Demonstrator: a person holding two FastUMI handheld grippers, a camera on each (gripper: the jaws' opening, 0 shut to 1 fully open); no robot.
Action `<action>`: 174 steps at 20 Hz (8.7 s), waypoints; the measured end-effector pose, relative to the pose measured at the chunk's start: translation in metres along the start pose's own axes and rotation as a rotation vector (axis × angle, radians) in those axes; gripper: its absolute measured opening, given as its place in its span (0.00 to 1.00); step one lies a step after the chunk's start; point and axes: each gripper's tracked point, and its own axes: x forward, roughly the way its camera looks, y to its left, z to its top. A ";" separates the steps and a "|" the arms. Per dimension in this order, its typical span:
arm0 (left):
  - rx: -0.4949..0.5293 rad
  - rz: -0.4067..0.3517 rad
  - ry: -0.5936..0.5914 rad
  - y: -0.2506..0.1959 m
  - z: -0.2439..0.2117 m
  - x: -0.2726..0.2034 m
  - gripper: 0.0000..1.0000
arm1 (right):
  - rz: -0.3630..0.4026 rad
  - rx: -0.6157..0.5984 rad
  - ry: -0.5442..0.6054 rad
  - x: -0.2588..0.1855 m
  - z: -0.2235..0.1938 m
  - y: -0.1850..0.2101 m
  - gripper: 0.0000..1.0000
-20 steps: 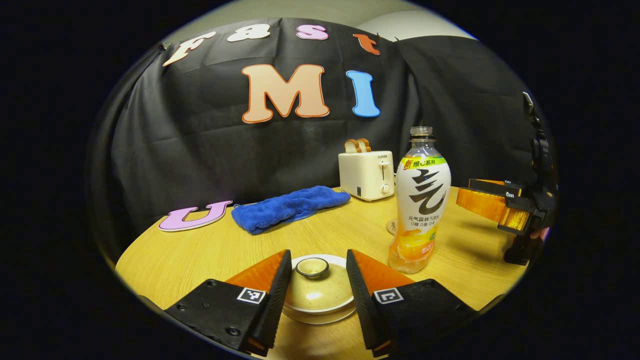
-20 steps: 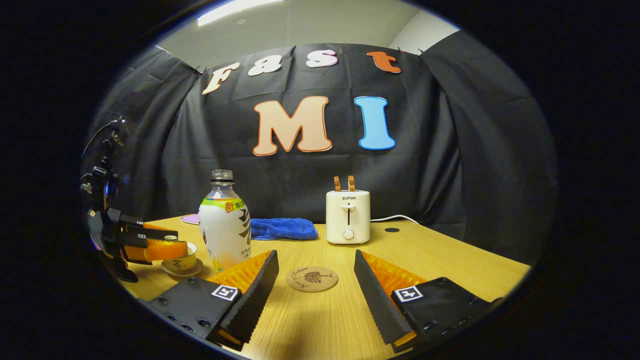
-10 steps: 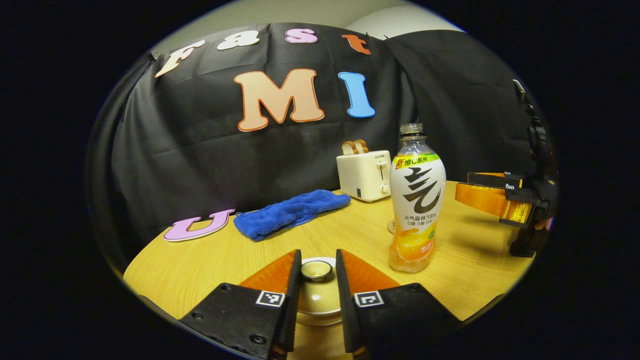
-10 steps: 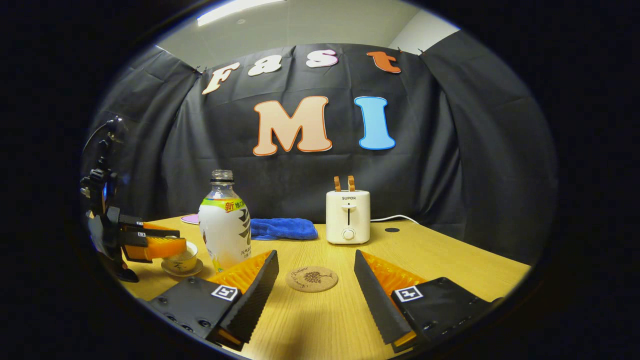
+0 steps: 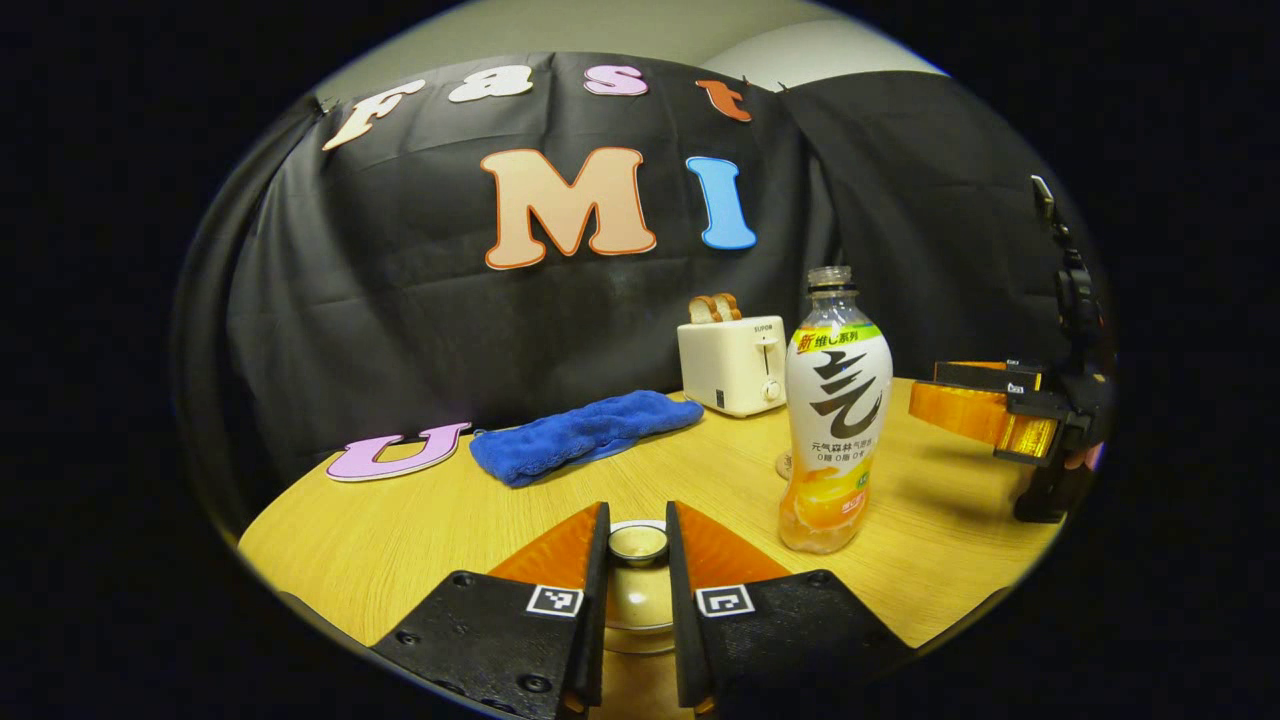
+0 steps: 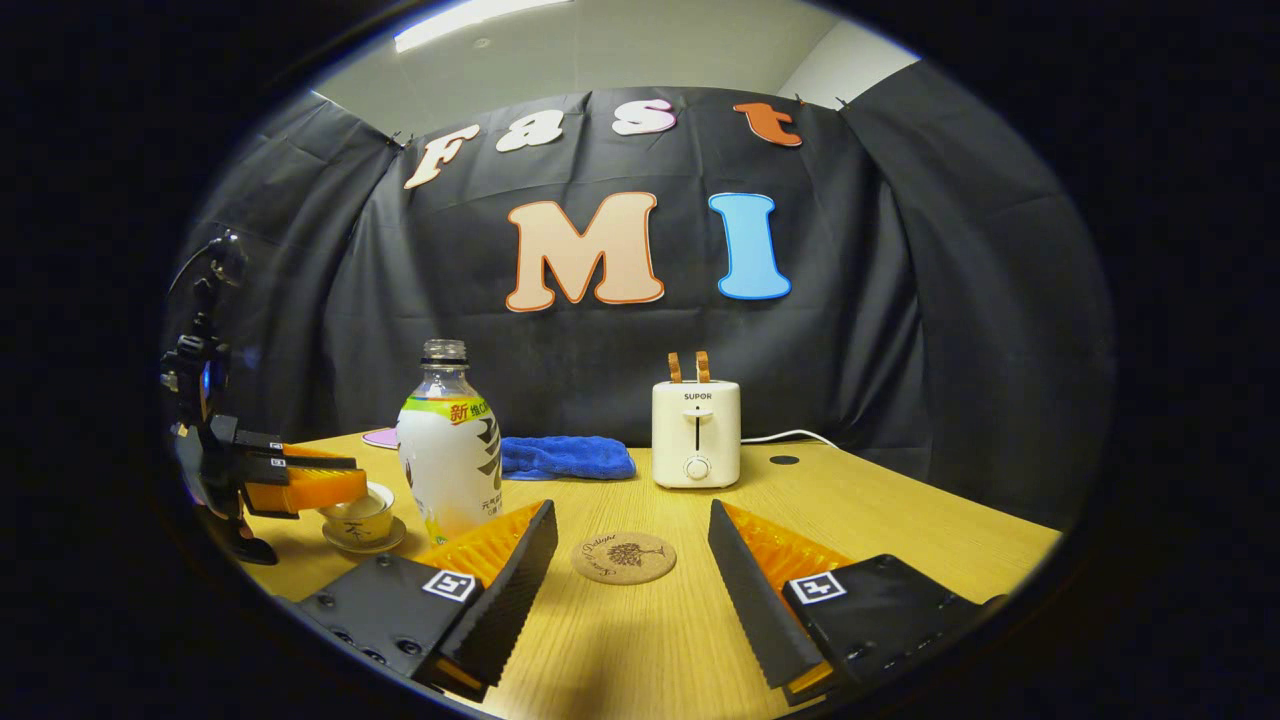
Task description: Open the teacup lid with one hand, grasp the water bottle and pour water into the teacup with the other hand; after pouring, place the water bottle on the coaster and then close the teacup lid.
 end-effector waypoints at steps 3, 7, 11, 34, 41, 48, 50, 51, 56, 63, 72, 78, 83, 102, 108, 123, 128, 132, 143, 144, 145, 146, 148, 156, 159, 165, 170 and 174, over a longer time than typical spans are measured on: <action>-0.047 0.000 -0.029 0.005 0.004 -0.003 0.27 | 0.000 0.000 0.000 0.000 0.000 0.000 0.96; -0.083 0.013 -0.056 0.010 0.007 -0.006 0.26 | 0.000 0.000 0.000 0.000 0.000 0.000 0.96; -0.085 0.039 -0.068 0.015 0.007 -0.012 0.26 | 0.007 0.001 0.000 0.000 0.000 0.002 0.92; -0.101 0.340 -0.095 0.099 0.000 -0.064 0.26 | 0.406 0.005 0.068 0.000 -0.011 0.093 0.96; -0.101 0.365 -0.092 0.116 -0.003 -0.071 0.26 | 0.412 -0.018 0.154 0.016 -0.027 0.110 0.92; -0.102 0.370 -0.093 0.120 -0.004 -0.072 0.26 | 0.373 -0.036 0.228 0.042 -0.040 0.123 0.97; -0.102 0.371 -0.092 0.120 -0.004 -0.072 0.26 | 0.358 -0.035 0.237 0.050 -0.042 0.126 0.92; -0.102 0.370 -0.092 0.120 -0.004 -0.072 0.27 | 0.354 -0.036 0.238 0.053 -0.043 0.128 0.92; -0.103 0.375 -0.093 0.120 -0.004 -0.073 0.26 | 0.337 -0.049 0.248 0.057 -0.044 0.130 0.64; -0.103 0.375 -0.091 0.121 -0.004 -0.073 0.26 | 0.330 -0.088 0.231 0.049 -0.042 0.134 0.64; -0.104 0.374 -0.091 0.121 -0.004 -0.073 0.27 | 0.177 -0.476 0.100 0.051 -0.021 0.118 0.64; -0.105 0.374 -0.090 0.121 -0.004 -0.073 0.27 | 0.140 -0.715 0.082 0.064 -0.014 0.116 0.64; -0.105 0.374 -0.090 0.121 -0.004 -0.073 0.27 | 0.103 -0.971 0.017 0.075 0.004 0.118 0.63; -0.106 0.378 -0.090 0.121 -0.005 -0.073 0.26 | 0.052 -1.609 -0.207 0.063 -0.003 0.148 0.64; -0.106 0.378 -0.089 0.122 -0.005 -0.073 0.26 | 0.006 -1.722 -0.302 0.056 -0.009 0.152 0.64; -0.106 0.379 -0.089 0.122 -0.004 -0.073 0.26 | -0.100 -1.836 -0.501 0.048 0.011 0.165 0.64; -0.106 0.380 -0.090 0.122 -0.005 -0.073 0.27 | -0.148 -1.862 -0.565 0.048 0.016 0.164 0.63; -0.106 0.381 -0.090 0.122 -0.005 -0.073 0.26 | -0.178 -1.877 -0.595 0.049 0.020 0.161 0.63; -0.106 0.380 -0.090 0.121 -0.004 -0.073 0.26 | -0.056 -1.713 -0.421 0.065 0.005 0.147 0.63; -0.106 0.380 -0.090 0.121 -0.005 -0.073 0.26 | -0.032 -1.668 -0.374 0.067 0.001 0.145 0.62; -0.106 0.380 -0.091 0.122 -0.005 -0.073 0.26 | -0.007 -1.626 -0.327 0.069 -0.001 0.142 0.61; -0.106 0.380 -0.090 0.122 -0.005 -0.073 0.26 | 0.015 -1.583 -0.280 0.072 -0.004 0.139 0.63; -0.106 0.380 -0.091 0.122 -0.004 -0.073 0.26 | 0.065 -1.464 -0.165 0.074 -0.018 0.135 0.63; -0.106 0.380 -0.091 0.122 -0.005 -0.073 0.26 | 0.160 -0.898 0.094 0.076 -0.025 0.104 0.61; -0.106 0.380 -0.091 0.122 -0.005 -0.073 0.27 | 0.163 -0.695 0.136 0.085 -0.017 0.088 0.66; -0.106 0.380 -0.092 0.122 -0.005 -0.073 0.27 | 0.211 -0.393 0.191 0.094 -0.019 0.071 0.62; -0.106 0.380 -0.092 0.122 -0.005 -0.073 0.27 | 0.193 -0.325 0.200 0.103 -0.025 0.063 0.64; -0.106 0.380 -0.091 0.122 -0.004 -0.074 0.27 | 0.173 -0.272 0.240 0.116 -0.041 0.054 0.64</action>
